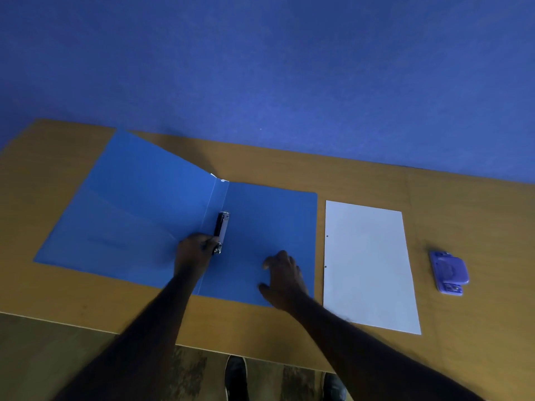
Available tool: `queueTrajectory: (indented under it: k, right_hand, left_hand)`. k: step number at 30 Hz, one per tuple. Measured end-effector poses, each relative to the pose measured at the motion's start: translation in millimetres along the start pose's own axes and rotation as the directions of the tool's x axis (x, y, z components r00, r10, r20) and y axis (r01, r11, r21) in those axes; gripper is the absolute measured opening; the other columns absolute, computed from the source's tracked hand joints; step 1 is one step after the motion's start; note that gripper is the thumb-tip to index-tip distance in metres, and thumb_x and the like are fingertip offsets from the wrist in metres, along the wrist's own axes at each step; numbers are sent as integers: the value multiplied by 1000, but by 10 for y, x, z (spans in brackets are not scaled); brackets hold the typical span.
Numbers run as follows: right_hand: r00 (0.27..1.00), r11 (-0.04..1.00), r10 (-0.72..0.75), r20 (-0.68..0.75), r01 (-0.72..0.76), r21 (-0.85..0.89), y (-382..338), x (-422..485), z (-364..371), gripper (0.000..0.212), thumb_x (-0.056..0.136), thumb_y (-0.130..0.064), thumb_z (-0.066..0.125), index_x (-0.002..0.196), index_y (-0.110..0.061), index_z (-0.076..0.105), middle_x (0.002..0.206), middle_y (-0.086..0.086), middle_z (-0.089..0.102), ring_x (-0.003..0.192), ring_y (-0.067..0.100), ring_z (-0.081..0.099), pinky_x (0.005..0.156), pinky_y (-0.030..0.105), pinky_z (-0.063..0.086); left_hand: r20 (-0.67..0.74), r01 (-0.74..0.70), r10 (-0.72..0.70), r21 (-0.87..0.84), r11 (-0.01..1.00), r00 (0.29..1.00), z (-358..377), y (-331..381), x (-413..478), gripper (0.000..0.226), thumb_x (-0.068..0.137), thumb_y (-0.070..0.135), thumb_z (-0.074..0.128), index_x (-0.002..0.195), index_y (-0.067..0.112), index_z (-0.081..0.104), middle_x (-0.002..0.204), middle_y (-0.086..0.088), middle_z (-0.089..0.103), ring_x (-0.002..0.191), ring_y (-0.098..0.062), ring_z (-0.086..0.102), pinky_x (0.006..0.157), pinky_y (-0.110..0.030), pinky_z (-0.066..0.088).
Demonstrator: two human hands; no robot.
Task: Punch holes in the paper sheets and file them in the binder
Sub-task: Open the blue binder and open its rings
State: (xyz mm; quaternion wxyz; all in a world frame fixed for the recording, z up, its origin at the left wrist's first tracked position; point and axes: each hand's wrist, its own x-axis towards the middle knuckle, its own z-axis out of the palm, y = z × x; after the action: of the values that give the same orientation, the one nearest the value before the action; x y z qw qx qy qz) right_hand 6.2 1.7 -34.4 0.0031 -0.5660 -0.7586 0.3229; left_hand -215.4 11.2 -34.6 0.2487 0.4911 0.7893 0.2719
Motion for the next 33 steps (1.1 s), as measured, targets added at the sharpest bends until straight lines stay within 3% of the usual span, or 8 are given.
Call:
queueTrajectory:
  k: [4, 8, 11, 17, 22, 28, 33]
  right_hand:
    - [987, 956, -53, 155, 5, 294, -370, 335, 16, 54, 83, -27, 71, 132, -18, 49, 118, 10, 58, 108, 27, 59, 87, 31, 48]
    - [972, 897, -94, 217, -12, 442, -676, 584, 62, 68, 84, -23, 71, 142, -30, 37, 103, 6, 61, 96, 26, 63, 65, 30, 50]
    - [976, 878, -65, 208, -43, 477, -704, 667, 121, 58, 85, -24, 70, 136, -29, 43, 97, 4, 61, 88, 21, 61, 56, 25, 46]
    - [981, 874, -74, 181, -24, 486, -596, 681, 180, 51, 85, -23, 70, 132, -28, 49, 96, 1, 63, 86, 16, 61, 69, 30, 51]
    - [979, 858, -88, 182, -18, 513, -554, 720, 175, 41, 84, -11, 62, 119, -30, 54, 86, 1, 64, 72, 14, 58, 58, 31, 50]
    - [987, 838, -73, 143, -17, 545, -569, 676, 184, 32, 83, -9, 60, 111, -25, 56, 91, 7, 67, 73, 14, 58, 58, 28, 48]
    - [981, 808, -67, 183, -54, 586, -578, 683, 162, 40, 82, -9, 62, 116, -29, 55, 91, 1, 66, 75, 14, 61, 56, 28, 50]
  left_hand:
    - [87, 120, -121, 13, 993, 989, -76, 43, 102, 40, 70, 49, 67, 75, 11, 77, 72, -14, 71, 73, -23, 66, 66, -34, 51]
    - [136, 156, -154, -7, 988, 979, -91, 18, 184, 16, 78, 33, 75, 79, 17, 76, 70, -3, 68, 70, -18, 63, 56, -25, 40]
    - [157, 175, -166, -47, 983, 974, -67, -25, 202, 18, 79, 33, 75, 72, 18, 71, 62, 1, 63, 60, -13, 57, 52, -24, 37]
    - [238, 155, -124, -117, 981, 963, -44, -110, 238, 32, 84, 34, 71, 58, 20, 58, 50, 8, 46, 49, -9, 42, 50, -24, 30]
    - [347, 26, 27, -147, 989, 938, -171, -114, 243, 40, 84, 43, 55, 61, 12, 47, 59, -3, 29, 48, -6, 27, 47, -23, 21]
    - [362, 83, -15, -173, 981, 932, -196, -119, 209, 37, 97, 23, 54, 84, -11, 56, 73, -10, 44, 63, -16, 39, 56, -29, 27]
    - [313, 119, -54, -194, 974, 948, -179, -104, 187, 30, 95, 21, 56, 89, -8, 60, 73, -10, 49, 65, -17, 42, 59, -30, 29]
